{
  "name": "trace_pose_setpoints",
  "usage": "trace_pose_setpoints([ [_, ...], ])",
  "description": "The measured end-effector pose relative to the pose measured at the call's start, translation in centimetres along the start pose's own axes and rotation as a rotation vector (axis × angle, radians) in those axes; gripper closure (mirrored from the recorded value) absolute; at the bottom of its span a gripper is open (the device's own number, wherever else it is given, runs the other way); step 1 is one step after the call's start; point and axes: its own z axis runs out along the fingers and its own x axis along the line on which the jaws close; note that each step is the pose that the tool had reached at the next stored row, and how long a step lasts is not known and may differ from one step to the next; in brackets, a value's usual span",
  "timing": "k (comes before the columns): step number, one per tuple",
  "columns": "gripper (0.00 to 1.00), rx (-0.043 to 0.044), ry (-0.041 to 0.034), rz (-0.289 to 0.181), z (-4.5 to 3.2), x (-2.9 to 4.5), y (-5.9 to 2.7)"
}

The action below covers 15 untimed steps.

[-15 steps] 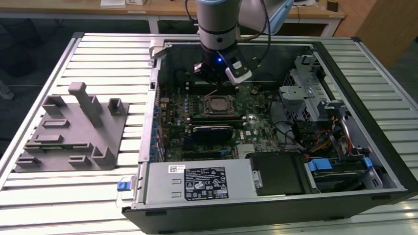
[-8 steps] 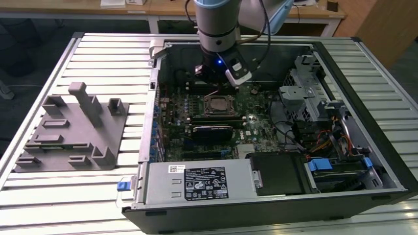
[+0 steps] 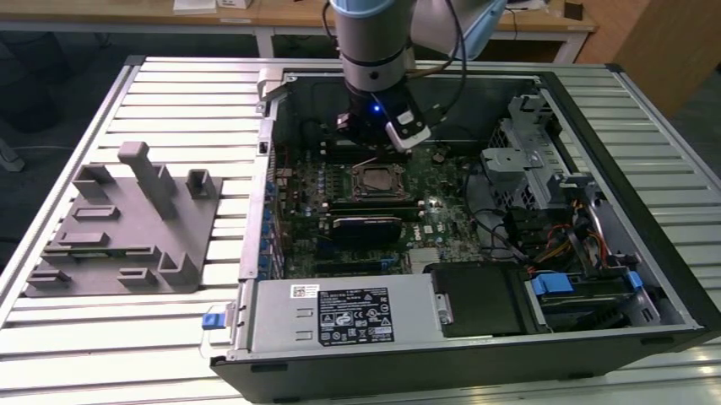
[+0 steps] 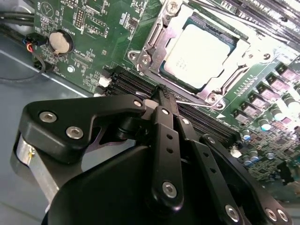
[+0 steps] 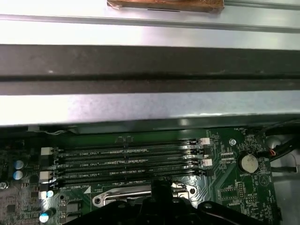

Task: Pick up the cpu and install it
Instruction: 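Install the first cpu locking lever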

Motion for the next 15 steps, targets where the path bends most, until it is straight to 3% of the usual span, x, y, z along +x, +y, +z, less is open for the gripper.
trace_pose_setpoints([
  [15,0.89,0.006,-0.0082,0.039,0.81,0.69,0.59],
])
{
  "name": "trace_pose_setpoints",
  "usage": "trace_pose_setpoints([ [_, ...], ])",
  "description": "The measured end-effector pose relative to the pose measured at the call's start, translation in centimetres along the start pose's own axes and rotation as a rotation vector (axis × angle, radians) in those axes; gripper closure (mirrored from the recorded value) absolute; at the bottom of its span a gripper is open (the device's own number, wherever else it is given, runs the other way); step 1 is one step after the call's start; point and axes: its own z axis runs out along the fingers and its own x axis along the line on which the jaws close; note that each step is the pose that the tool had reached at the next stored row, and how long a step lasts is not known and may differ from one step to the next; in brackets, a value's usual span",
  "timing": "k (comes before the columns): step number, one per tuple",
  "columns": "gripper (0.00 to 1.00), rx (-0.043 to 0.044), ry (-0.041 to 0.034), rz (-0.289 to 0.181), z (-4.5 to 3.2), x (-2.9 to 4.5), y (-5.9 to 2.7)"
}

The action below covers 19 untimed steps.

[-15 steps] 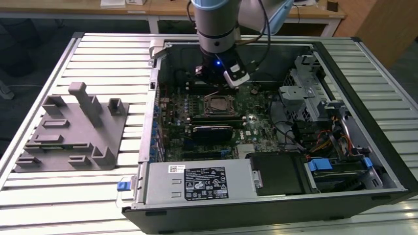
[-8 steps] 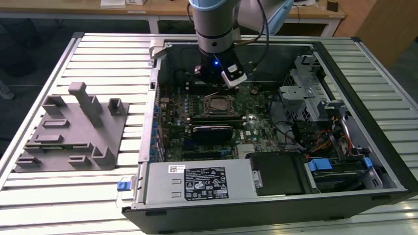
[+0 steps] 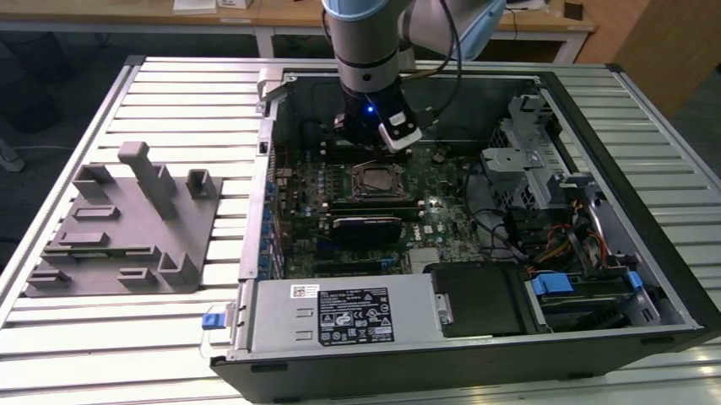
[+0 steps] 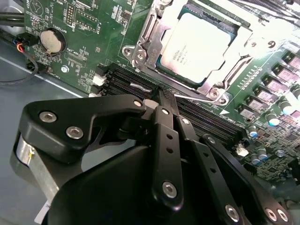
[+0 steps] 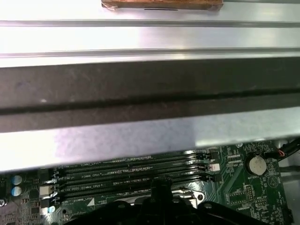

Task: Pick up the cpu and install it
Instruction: 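Install the first cpu locking lever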

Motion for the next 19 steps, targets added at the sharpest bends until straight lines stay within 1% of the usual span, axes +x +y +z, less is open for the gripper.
trace_pose_setpoints([
  [11,0.89,0.0021,-0.0044,0.016,0.39,0.19,0.14],
  [19,0.89,0.0024,-0.0121,0.019,0.69,0.25,0.08],
])
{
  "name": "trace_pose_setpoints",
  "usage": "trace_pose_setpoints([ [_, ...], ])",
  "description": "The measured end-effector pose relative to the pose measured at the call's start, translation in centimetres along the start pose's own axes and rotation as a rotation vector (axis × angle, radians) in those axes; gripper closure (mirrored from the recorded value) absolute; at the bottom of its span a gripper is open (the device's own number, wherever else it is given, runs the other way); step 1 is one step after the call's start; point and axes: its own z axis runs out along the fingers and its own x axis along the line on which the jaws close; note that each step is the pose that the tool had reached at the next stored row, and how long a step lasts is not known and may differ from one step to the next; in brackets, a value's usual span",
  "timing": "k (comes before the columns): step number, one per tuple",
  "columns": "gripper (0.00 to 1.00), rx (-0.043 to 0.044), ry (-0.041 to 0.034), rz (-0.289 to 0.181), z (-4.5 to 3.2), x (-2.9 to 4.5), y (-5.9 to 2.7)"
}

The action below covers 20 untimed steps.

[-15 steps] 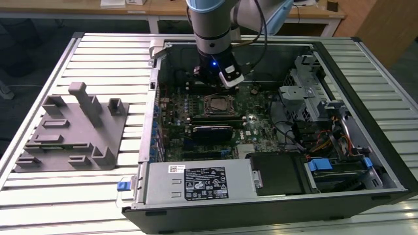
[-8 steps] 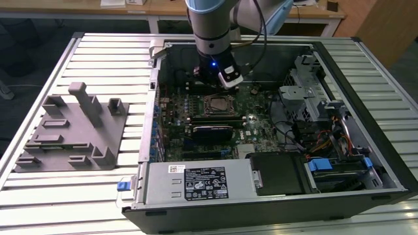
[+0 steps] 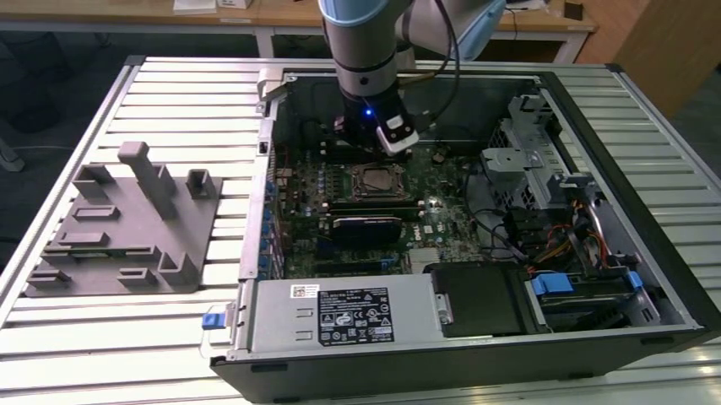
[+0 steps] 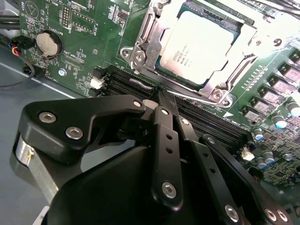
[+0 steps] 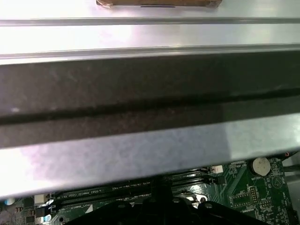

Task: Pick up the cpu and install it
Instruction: 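Install the first cpu locking lever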

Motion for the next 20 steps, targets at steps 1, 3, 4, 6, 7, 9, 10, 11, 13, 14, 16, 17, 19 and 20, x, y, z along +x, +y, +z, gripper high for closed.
trace_pose_setpoints([
  [1,0.89,0.0001,-0.0016,0.0,0.02,0.02,-0.01],
  [3,0.89,-0.0001,-0.0045,-0.001,0.07,0.04,-0.02],
  [4,0.89,-0.0002,-0.0061,-0.001,0.1,0.05,-0.02],
  [6,0.89,-0.0001,-0.0101,-0.002,0.16,0.08,-0.04],
  [7,0.89,0.0,-0.0123,-0.003,0.18,0.1,-0.05],
  [9,0.89,-0.0002,-0.0167,-0.003,0.22,0.12,-0.06],
  [10,0.89,-0.0006,-0.0189,-0.004,0.24,0.13,-0.07],
  [11,0.89,-0.0009,-0.0214,-0.004,0.25,0.15,-0.09],
  [13,0.89,-0.0016,-0.0261,-0.005,0.26,0.18,-0.15],
  [14,0.89,-0.0019,-0.0285,-0.006,0.27,0.2,-0.19],
  [16,0.89,-0.0026,-0.0333,-0.006,0.28,0.24,-0.29],
  [17,0.89,-0.0028,-0.0356,-0.007,0.28,0.27,-0.35],
  [19,0.89,-0.0035,-0.04,-0.008,0.29,0.34,-0.48],
  [20,0.89,-0.0038,-0.0418,-0.008,0.29,0.38,-0.53],
])
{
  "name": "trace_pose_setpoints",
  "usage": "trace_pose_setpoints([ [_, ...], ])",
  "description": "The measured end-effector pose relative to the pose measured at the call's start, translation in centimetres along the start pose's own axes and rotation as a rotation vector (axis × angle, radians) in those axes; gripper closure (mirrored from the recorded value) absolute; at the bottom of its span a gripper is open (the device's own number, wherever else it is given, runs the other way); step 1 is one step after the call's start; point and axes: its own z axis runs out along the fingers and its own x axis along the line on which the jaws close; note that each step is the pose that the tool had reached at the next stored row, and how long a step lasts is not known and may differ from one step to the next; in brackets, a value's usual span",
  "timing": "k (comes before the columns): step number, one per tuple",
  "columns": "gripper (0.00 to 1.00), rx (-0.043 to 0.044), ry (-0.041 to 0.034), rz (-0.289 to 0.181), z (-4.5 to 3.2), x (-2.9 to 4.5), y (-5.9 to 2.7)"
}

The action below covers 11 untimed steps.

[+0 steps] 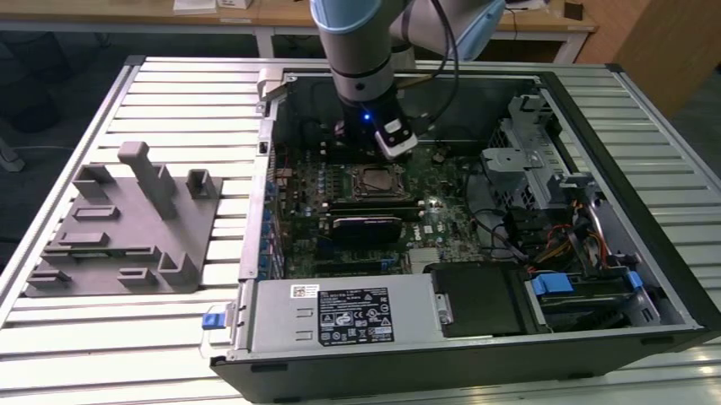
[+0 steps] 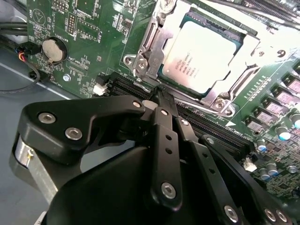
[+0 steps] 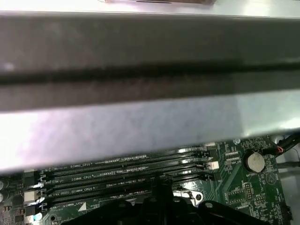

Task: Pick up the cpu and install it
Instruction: 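Install the first cpu locking lever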

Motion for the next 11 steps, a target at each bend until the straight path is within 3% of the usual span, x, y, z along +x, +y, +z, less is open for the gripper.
trace_pose_setpoints([
  [11,0.89,-0.0034,-0.0029,0.0,-0.19,0.07,-0.05],
])
